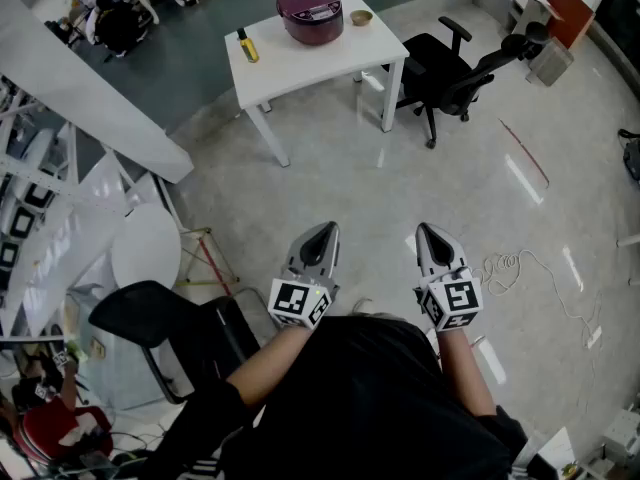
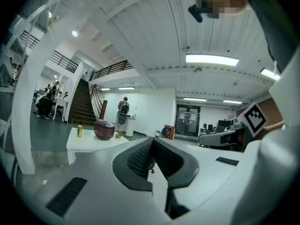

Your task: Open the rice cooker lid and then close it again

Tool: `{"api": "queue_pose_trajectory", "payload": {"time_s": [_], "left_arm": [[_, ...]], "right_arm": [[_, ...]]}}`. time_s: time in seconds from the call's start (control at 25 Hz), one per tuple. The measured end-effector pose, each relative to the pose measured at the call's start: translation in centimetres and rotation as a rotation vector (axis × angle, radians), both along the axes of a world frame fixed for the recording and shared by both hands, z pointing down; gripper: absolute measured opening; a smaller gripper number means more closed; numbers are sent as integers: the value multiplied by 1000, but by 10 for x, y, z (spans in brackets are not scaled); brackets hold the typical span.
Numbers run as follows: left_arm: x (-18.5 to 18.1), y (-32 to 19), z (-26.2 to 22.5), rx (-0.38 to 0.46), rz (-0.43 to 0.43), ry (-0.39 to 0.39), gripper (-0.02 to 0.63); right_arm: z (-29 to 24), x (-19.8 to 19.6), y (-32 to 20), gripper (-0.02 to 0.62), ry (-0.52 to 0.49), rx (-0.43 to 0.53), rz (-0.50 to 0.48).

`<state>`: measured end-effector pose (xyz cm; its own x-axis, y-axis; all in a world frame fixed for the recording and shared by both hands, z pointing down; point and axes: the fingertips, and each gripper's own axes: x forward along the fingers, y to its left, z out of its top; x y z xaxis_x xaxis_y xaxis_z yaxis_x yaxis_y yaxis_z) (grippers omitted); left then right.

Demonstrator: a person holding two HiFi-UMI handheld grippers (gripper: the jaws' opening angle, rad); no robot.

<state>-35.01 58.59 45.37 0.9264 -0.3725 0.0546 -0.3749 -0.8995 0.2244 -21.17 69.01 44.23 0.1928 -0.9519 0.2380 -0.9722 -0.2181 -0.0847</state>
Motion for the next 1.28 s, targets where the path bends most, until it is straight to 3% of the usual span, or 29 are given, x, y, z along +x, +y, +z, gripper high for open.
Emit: {"api": "queue_pose_trajectory", "payload": {"time_s": [0.28, 0.44, 0.92, 1.2, 1.24, 1.28], "left_arm": [[-10, -8, 6, 6, -19, -4, 5], [-13, -7, 4, 8, -19, -8, 5], [-29, -5, 8, 16, -57, 5, 5], [-41, 3, 18, -28, 8, 18, 8], [-45, 4, 21, -34, 7, 16, 16], [-49, 4, 24, -41, 2, 15, 67]], "right_arm": [[10, 10, 8, -2, 0, 10, 31], [7, 15, 13, -2, 67, -23, 41], [1, 10, 17, 0, 28, 25, 24], [4, 4, 23, 2, 6, 28, -14], [3, 3, 23, 18, 5, 30, -21], [3, 3, 24, 76, 0, 34, -28]]}}
